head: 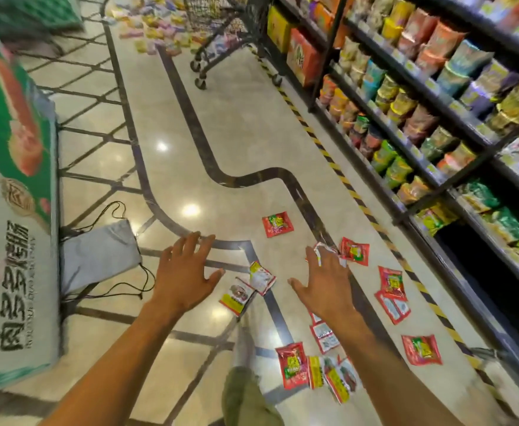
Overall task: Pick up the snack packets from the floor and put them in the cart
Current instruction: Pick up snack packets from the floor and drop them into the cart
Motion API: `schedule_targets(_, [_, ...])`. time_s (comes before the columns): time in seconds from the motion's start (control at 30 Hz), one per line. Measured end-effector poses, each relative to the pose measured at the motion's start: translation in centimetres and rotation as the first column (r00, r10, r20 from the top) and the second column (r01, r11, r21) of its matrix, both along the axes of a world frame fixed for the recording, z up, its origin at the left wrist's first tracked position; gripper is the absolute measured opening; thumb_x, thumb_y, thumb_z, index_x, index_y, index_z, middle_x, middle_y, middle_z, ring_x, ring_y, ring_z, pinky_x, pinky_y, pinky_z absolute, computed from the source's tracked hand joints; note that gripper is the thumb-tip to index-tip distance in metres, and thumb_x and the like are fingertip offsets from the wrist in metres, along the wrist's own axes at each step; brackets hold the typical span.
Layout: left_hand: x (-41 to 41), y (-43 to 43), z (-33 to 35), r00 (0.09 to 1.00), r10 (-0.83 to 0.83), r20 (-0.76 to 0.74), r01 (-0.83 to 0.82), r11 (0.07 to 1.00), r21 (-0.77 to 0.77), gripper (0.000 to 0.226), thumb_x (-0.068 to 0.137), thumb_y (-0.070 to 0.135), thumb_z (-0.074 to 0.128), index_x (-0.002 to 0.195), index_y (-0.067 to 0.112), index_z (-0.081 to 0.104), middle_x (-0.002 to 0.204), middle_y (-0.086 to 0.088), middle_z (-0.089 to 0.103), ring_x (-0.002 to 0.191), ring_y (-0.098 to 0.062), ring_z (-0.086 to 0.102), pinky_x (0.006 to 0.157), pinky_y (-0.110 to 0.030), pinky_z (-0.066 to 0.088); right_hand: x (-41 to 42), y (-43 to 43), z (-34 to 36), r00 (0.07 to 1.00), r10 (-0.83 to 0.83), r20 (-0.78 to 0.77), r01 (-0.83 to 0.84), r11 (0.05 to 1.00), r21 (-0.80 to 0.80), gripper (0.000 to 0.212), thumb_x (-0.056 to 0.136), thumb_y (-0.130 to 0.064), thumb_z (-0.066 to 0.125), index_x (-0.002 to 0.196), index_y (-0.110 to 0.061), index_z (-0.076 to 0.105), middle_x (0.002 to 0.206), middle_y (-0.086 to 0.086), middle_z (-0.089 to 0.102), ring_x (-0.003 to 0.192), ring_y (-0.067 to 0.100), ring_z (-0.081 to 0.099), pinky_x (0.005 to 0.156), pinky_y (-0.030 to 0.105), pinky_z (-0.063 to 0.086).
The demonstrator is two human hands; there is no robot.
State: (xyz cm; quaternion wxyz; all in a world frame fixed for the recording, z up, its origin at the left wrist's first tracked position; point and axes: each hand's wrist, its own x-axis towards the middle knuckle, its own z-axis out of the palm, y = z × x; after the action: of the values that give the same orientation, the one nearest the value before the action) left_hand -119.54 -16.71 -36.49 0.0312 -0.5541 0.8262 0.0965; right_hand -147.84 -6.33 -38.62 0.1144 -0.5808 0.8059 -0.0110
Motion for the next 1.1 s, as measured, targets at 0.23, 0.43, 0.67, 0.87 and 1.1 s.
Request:
schedule_targets(0.23, [-2.2, -9.8, -9.9, 0.997, -0.058, 0.049, 0.053, 0.994, 0.098, 0.079, 0.09, 0.069, 0.048, 0.157, 0.033, 0.03, 0.164, -0.006, 0.035, 0.148, -0.033, 0.035, 0.115, -0.053, 0.033, -1.1, -9.5, -9.9, 0.998, -0.02, 0.053, 0.017, 0.997, 0.07, 0.084, 0.086, -0.066, 0.058, 0.151, -0.014, 0.046, 0.15, 0.021, 0.05, 0.14, 0.042, 0.047, 0.104, 0.055, 0.047])
schedule_targets(0.43, [-4.3, -15.5, -22.3, 0.989, -0.12, 0.082, 0.105, 0.98, 0.169, 0.078, 0.09, 0.069, 0.046, 0.156, 0.031, 0.029, 0.164, -0.006, 0.034, 0.15, -0.034, 0.032, 0.117, -0.055, 0.033, -1.4, -15.0, -21.2, 0.997, -0.025, 0.072, 0.015, 0.99, 0.141, 0.085, 0.086, -0.061, 0.065, 0.152, -0.013, 0.043, 0.151, 0.022, 0.047, 0.14, 0.043, 0.043, 0.108, 0.055, 0.043])
schedule_targets(0.67, [-4.8, -17.8, -40.4, 0.988, -0.134, 0.082, 0.102, 0.943, 0.315, 0.079, 0.092, 0.069, 0.046, 0.158, 0.034, 0.021, 0.166, -0.004, 0.028, 0.152, -0.033, 0.026, 0.119, -0.057, 0.03, -1.0, -18.9, -37.3, 0.992, -0.082, 0.096, 0.055, 0.965, 0.257, 0.086, 0.089, -0.065, 0.061, 0.156, -0.016, 0.038, 0.156, 0.018, 0.041, 0.144, 0.04, 0.038, 0.109, 0.055, 0.04])
schedule_targets(0.87, [-4.5, -16.8, -56.6, 0.983, -0.144, 0.114, 0.09, 0.919, 0.383, 0.079, 0.092, 0.071, 0.046, 0.157, 0.035, 0.024, 0.166, -0.003, 0.03, 0.151, -0.032, 0.03, 0.119, -0.055, 0.027, -0.9, -20.4, -52.5, 0.993, -0.067, 0.102, 0.032, 0.949, 0.314, 0.084, 0.091, -0.06, 0.063, 0.156, -0.016, 0.035, 0.158, 0.016, 0.038, 0.145, 0.038, 0.035, 0.11, 0.05, 0.037])
schedule_targets(1.1, [-4.1, -15.8, -74.0, 0.993, -0.095, 0.064, 0.057, 0.891, 0.45, 0.086, 0.089, 0.069, 0.053, 0.157, 0.024, 0.028, 0.16, -0.005, 0.039, 0.146, -0.032, 0.036, 0.117, -0.054, 0.03, -0.4, -20.5, -70.0, 0.992, -0.052, 0.115, 0.004, 0.923, 0.384, 0.087, 0.088, -0.061, 0.067, 0.155, -0.015, 0.034, 0.155, 0.015, 0.042, 0.141, 0.037, 0.039, 0.106, 0.052, 0.042])
